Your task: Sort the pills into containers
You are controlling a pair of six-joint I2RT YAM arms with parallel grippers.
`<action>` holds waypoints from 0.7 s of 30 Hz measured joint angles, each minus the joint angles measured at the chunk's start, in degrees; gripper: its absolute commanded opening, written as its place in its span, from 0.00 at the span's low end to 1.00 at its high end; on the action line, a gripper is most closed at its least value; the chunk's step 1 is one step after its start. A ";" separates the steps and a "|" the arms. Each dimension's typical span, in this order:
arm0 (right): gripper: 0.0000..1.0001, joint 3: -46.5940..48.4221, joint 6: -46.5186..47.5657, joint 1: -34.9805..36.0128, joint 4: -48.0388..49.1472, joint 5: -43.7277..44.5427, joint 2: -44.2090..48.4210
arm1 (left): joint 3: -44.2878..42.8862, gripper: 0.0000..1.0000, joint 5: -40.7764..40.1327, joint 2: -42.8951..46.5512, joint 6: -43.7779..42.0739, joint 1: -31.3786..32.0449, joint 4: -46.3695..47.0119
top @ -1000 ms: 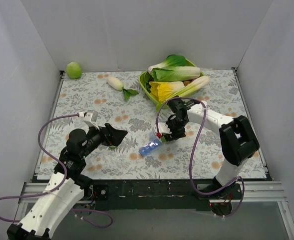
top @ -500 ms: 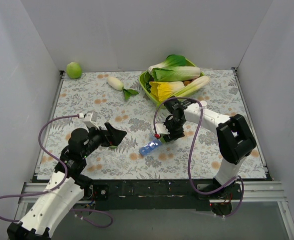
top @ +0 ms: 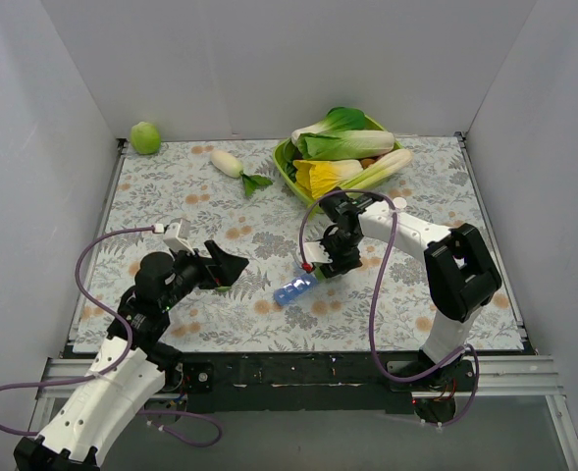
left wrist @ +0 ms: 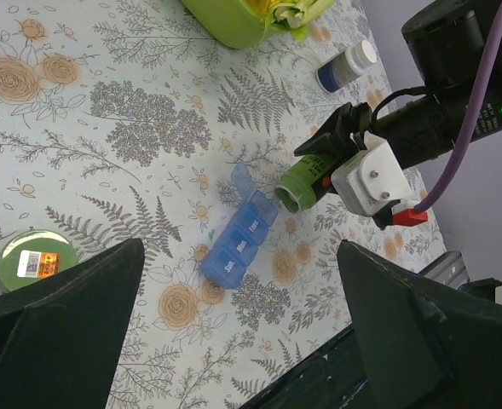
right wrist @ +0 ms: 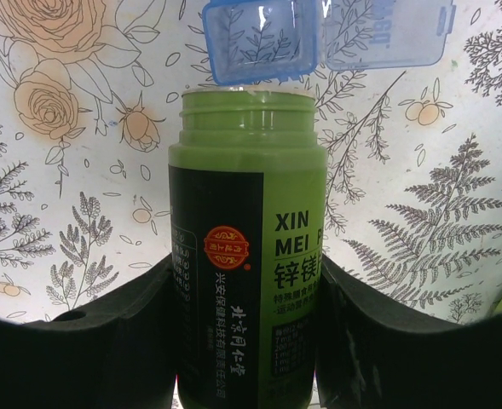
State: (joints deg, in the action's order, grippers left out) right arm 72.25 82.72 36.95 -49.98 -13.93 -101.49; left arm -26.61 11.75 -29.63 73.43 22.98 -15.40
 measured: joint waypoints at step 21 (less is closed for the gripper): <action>0.09 1.51 -0.44 1.51 -1.36 1.99 -0.90 | 0.00 0.98 -0.37 0.98 0.13 0.00 -0.70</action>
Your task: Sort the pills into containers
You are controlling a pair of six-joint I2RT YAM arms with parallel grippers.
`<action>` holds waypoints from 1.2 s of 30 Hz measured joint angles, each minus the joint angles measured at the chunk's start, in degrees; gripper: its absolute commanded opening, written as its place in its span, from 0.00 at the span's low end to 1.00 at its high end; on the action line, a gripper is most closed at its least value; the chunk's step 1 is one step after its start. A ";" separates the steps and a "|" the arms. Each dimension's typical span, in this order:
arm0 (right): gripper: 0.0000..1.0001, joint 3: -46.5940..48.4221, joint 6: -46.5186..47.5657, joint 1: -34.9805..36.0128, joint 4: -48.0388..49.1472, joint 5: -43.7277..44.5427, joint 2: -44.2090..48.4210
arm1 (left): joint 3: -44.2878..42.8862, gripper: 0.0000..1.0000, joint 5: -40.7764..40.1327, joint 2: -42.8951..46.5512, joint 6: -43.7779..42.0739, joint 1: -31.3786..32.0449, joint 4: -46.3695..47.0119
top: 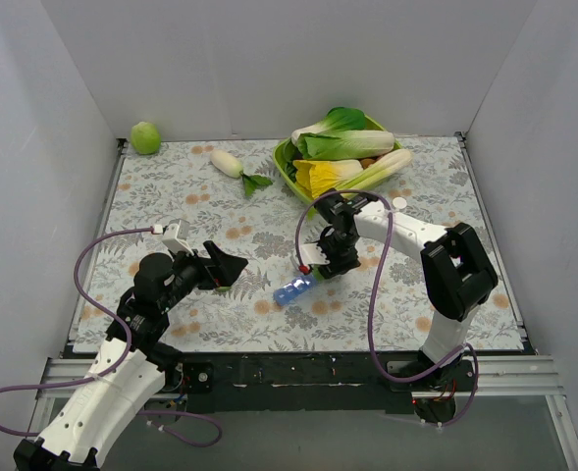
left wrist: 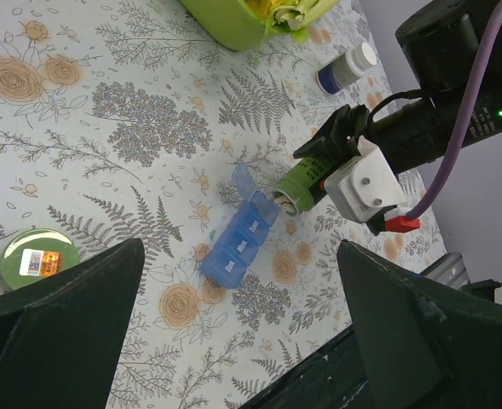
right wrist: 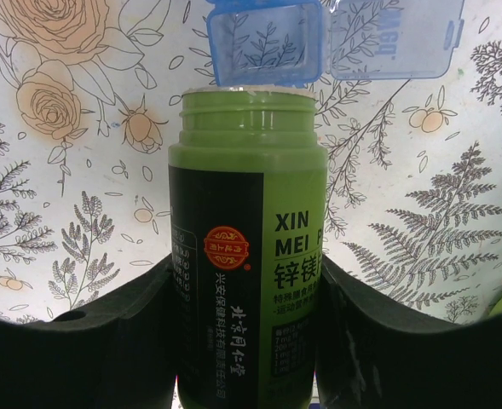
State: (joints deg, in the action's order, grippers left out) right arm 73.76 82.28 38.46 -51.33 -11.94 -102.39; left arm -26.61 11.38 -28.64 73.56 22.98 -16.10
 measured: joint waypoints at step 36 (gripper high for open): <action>0.08 1.57 -3.58 0.81 0.35 -0.94 -1.53 | 0.00 0.98 0.04 0.26 -0.02 0.00 -0.20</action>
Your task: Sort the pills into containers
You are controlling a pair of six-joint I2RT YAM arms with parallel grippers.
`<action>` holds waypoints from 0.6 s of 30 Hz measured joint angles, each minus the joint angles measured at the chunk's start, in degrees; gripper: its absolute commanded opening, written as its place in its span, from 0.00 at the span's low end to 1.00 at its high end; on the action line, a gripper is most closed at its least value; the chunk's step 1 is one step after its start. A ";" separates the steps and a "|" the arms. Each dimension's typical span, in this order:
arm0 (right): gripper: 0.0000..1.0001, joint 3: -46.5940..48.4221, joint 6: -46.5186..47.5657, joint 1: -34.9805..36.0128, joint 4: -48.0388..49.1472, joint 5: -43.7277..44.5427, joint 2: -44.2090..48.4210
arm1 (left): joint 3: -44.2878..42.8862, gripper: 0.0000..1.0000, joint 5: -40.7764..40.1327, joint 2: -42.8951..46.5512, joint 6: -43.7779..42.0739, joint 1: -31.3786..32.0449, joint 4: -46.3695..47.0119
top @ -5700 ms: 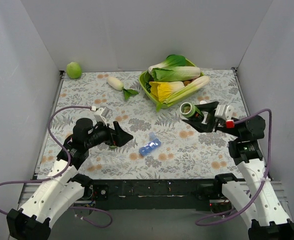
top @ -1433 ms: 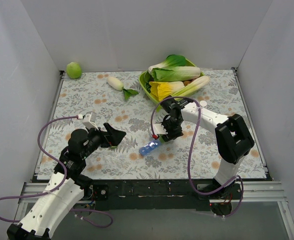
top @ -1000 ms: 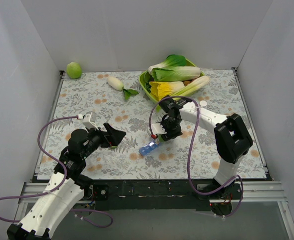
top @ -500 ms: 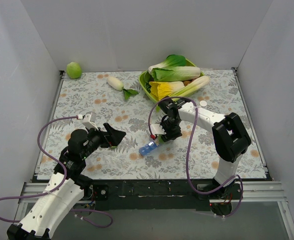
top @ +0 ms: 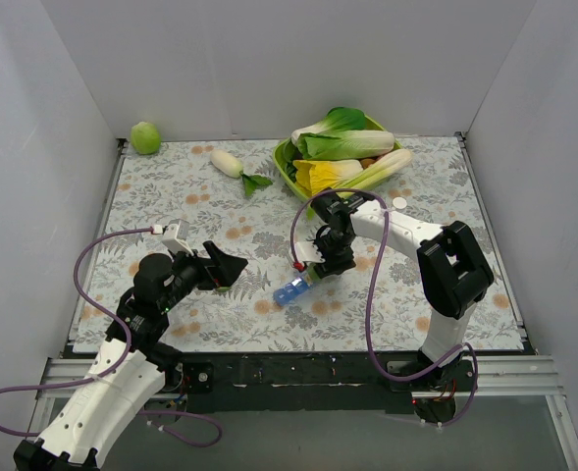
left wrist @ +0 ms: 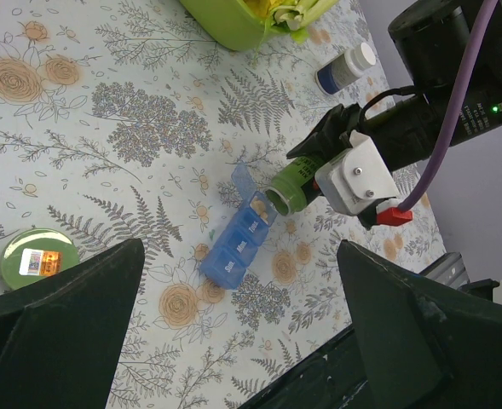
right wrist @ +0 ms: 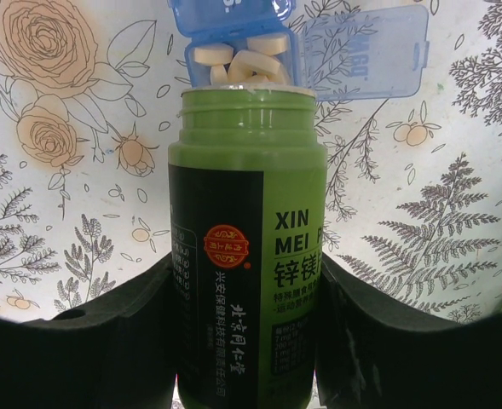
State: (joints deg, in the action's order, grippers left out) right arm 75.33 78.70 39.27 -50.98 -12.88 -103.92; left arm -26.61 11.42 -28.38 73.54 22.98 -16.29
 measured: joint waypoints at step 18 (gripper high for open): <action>0.08 -3.63 -4.74 -3.85 4.79 -17.53 6.69 | -3.19 0.98 -2.62 -11.08 4.57 0.00 -5.70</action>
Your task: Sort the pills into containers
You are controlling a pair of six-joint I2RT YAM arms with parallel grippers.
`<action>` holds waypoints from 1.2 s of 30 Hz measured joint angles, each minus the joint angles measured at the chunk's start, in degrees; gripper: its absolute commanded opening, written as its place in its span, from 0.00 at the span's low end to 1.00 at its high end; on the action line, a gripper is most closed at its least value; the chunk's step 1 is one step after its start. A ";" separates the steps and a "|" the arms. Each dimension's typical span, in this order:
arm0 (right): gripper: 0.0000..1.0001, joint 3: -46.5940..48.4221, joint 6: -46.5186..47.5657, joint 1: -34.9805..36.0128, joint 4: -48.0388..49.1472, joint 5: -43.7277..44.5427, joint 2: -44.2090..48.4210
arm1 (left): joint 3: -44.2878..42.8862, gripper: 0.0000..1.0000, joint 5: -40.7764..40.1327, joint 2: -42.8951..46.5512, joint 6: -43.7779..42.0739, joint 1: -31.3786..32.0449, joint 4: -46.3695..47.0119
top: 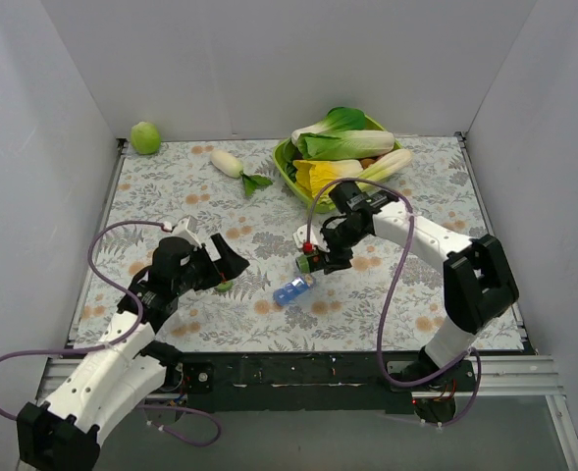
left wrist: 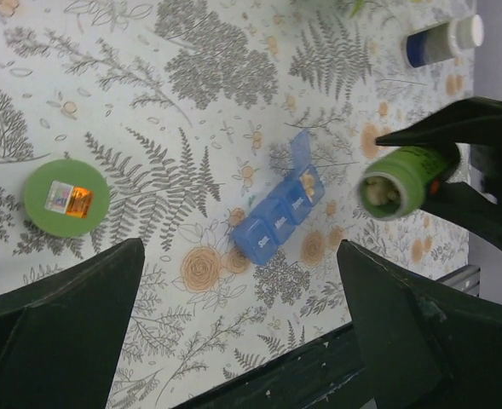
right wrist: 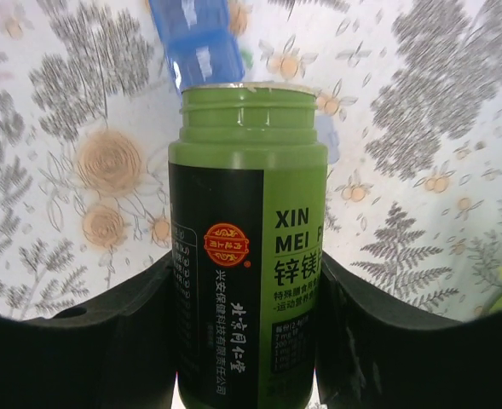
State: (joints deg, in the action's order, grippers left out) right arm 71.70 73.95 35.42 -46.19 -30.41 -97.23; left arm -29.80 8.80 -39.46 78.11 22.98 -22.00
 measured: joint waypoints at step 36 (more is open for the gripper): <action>0.09 -34.12 -71.17 -1.18 78.31 -25.03 32.74 | -24.26 0.69 -19.52 -50.62 11.91 0.76 -23.12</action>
State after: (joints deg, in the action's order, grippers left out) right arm 37.58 2.79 34.24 32.12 -55.44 -64.49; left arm -54.06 -10.72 -90.08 90.02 23.75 -45.12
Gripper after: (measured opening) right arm 0.591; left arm 0.712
